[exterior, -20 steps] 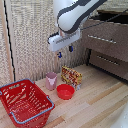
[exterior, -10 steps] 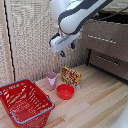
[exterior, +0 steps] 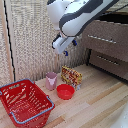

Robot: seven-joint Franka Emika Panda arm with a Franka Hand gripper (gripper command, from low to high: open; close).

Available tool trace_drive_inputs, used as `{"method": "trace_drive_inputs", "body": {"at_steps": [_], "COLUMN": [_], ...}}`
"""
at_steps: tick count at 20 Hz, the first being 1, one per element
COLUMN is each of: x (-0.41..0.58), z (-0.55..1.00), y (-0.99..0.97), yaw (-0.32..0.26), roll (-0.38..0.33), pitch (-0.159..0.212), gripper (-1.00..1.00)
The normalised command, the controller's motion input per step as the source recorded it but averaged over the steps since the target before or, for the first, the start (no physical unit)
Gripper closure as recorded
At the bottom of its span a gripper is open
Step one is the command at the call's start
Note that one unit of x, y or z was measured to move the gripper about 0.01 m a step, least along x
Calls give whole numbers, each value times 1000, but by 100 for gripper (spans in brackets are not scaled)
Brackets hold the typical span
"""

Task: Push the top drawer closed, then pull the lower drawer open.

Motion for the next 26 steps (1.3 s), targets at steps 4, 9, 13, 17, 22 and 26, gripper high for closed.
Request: {"method": "trace_drive_inputs", "body": {"at_steps": [4, 9, 13, 17, 22, 26], "x": [93, 177, 184, 158, 56, -69], "z": [101, 125, 96, 30, 77, 71], "y": [10, 50, 37, 8, -120, -489], "yaw": [103, 55, 55, 68, 42, 0], "roll": [-375, -375, -375, -375, -365, -293], "pitch": [0, 0, 0, 0, 0, -11], "gripper": [-100, -100, -100, -100, -100, -100]}}
